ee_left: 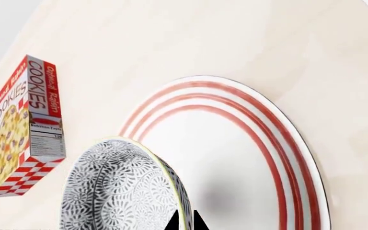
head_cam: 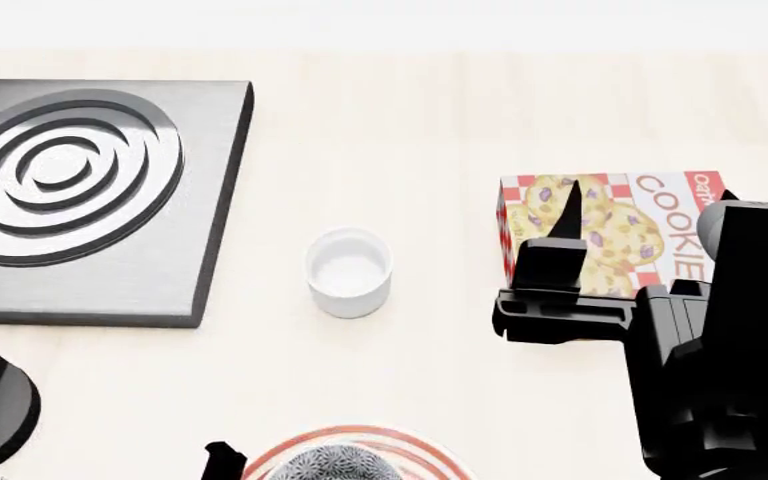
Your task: Pick the akita bowl on the stove and place it on the plate.
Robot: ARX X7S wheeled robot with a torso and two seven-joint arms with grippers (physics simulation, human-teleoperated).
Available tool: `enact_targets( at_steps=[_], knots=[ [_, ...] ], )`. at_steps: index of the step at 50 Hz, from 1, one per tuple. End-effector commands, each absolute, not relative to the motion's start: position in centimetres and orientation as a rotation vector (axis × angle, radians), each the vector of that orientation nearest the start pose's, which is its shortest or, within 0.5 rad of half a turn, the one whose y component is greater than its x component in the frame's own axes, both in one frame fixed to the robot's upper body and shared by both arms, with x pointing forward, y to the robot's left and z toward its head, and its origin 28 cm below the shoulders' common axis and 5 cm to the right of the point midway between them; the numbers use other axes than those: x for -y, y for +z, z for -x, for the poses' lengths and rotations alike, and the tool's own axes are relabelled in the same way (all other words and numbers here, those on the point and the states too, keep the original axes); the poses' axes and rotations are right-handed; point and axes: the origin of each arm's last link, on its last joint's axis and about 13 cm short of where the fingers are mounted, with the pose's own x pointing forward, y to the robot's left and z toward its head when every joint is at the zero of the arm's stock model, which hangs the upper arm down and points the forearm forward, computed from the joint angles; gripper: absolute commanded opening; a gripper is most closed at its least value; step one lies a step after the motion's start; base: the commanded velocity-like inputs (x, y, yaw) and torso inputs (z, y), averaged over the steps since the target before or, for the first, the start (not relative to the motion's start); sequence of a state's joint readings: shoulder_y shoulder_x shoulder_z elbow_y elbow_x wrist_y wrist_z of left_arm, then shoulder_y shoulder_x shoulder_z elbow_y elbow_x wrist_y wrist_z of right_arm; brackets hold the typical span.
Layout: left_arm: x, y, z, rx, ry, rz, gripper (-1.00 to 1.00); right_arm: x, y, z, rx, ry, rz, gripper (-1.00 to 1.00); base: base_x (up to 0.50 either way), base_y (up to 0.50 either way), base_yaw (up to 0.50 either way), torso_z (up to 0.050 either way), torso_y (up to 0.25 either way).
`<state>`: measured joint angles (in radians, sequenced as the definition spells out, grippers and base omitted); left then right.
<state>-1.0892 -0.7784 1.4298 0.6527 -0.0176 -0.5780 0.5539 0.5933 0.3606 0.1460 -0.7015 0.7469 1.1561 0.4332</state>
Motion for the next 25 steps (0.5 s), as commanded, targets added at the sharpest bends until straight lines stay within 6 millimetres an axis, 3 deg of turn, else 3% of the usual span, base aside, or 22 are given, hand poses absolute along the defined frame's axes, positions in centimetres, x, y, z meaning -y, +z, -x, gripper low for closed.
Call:
enact_targets(
  at_steps=[1, 25],
  knots=[
    [-18.92, 18.18, -23.88, 0.053, -1.330, -1.314, -1.00, 13.90, 22.23, -23.55, 0.110, -0.035, -0.037, 1.00, 0.00, 0.00, 0.00, 0.000, 0.000],
    [-18.77, 17.42, -23.65, 0.043, -1.344, -1.313, -1.00, 13.90, 22.23, -23.55, 0.111, -0.035, -0.037, 1.00, 0.00, 0.00, 0.00, 0.000, 0.000]
  ],
)
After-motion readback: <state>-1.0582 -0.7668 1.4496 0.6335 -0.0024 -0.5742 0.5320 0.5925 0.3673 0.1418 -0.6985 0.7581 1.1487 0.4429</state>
